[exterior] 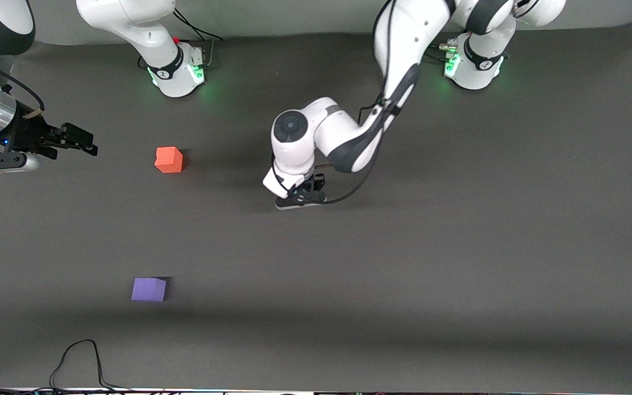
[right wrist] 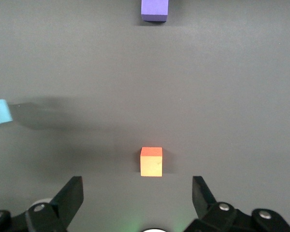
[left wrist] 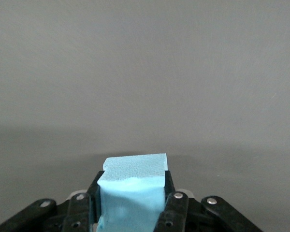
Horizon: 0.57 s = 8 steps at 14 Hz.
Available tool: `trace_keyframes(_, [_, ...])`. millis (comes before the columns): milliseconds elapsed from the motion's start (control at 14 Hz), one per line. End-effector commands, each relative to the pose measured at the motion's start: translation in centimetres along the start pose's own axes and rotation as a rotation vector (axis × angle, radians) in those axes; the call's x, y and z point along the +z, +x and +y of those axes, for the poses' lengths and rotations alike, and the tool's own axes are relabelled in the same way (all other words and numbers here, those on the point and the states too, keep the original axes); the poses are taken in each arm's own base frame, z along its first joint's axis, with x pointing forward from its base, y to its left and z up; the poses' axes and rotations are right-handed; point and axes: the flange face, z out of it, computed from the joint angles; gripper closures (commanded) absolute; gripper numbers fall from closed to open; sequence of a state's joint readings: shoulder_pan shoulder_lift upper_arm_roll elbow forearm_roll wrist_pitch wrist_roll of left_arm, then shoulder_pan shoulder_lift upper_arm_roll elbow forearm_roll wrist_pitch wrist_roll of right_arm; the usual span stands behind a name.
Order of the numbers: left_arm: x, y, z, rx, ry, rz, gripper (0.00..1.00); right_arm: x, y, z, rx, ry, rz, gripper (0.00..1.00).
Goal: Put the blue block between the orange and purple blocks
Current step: 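Carry the blue cube with the left gripper toward the table middle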
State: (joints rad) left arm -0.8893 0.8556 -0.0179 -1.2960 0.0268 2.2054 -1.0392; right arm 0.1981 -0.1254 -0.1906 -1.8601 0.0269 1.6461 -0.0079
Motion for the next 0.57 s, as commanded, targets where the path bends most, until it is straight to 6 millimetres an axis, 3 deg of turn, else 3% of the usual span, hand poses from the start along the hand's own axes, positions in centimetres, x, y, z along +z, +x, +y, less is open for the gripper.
trace_keyframes(0, [2.3,-0.3,1.0,0.030,0.019,0.041,0.56,0.6,0.2,0.0,-0.020,-0.007,-0.004,0.00])
trace_keyframes(143, [2.8,-0.6,1.1,0.035,0.021,0.037,0.55,1.0,0.3,0.0,-0.020,-0.008,-0.010,0.00])
trace_keyframes(214, [2.8,-0.6,1.1,0.035,0.021,0.036,0.49,1.3,0.3,-0.1,-0.021,-0.008,-0.014,0.00])
trace_keyframes(357, [2.8,-0.5,1.0,0.035,0.021,0.037,0.00,2.1,0.4,-0.1,-0.022,-0.008,-0.017,0.00])
trace_keyframes(500, [1.8,-0.3,0.9,0.033,0.025,0.036,0.00,2.5,0.4,-0.7,-0.031,-0.009,-0.021,0.00])
